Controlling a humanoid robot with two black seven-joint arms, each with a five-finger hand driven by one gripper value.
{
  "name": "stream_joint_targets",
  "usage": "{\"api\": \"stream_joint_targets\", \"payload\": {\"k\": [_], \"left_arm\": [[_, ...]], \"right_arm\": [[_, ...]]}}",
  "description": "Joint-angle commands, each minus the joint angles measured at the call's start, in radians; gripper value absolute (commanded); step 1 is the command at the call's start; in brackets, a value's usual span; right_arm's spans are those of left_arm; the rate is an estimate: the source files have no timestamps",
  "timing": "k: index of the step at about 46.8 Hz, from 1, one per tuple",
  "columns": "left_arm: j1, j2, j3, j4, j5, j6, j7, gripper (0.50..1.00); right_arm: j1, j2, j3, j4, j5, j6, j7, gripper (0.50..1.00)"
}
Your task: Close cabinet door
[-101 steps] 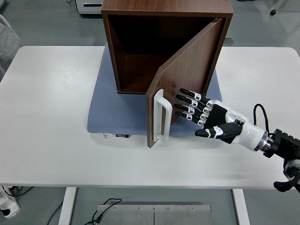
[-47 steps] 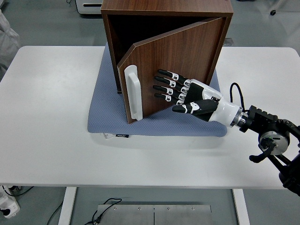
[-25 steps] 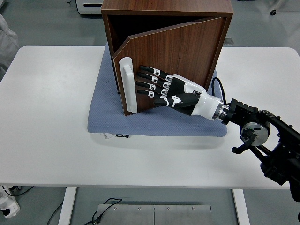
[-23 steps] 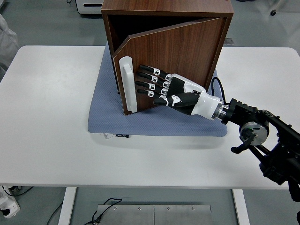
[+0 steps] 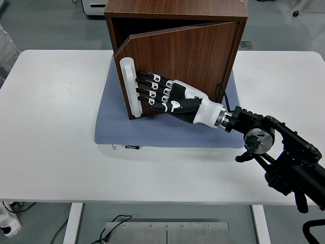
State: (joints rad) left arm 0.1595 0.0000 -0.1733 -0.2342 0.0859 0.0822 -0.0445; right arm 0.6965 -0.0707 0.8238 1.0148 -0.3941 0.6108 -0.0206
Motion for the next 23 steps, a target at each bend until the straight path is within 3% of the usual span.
{"api": "stream_joint_targets", "payload": {"k": [1, 23], "left_arm": [[0.000, 0.000, 0.000, 0.001, 0.000, 0.001, 0.000, 1.000], [0.000, 0.000, 0.000, 0.001, 0.000, 0.001, 0.000, 1.000]], "right_arm": [[0.008, 0.006, 0.000, -0.015, 0.000, 0.000, -0.004, 1.000], [0.049, 0.028, 0.015, -0.093, 0.004, 0.000, -0.005, 1.000]]}}
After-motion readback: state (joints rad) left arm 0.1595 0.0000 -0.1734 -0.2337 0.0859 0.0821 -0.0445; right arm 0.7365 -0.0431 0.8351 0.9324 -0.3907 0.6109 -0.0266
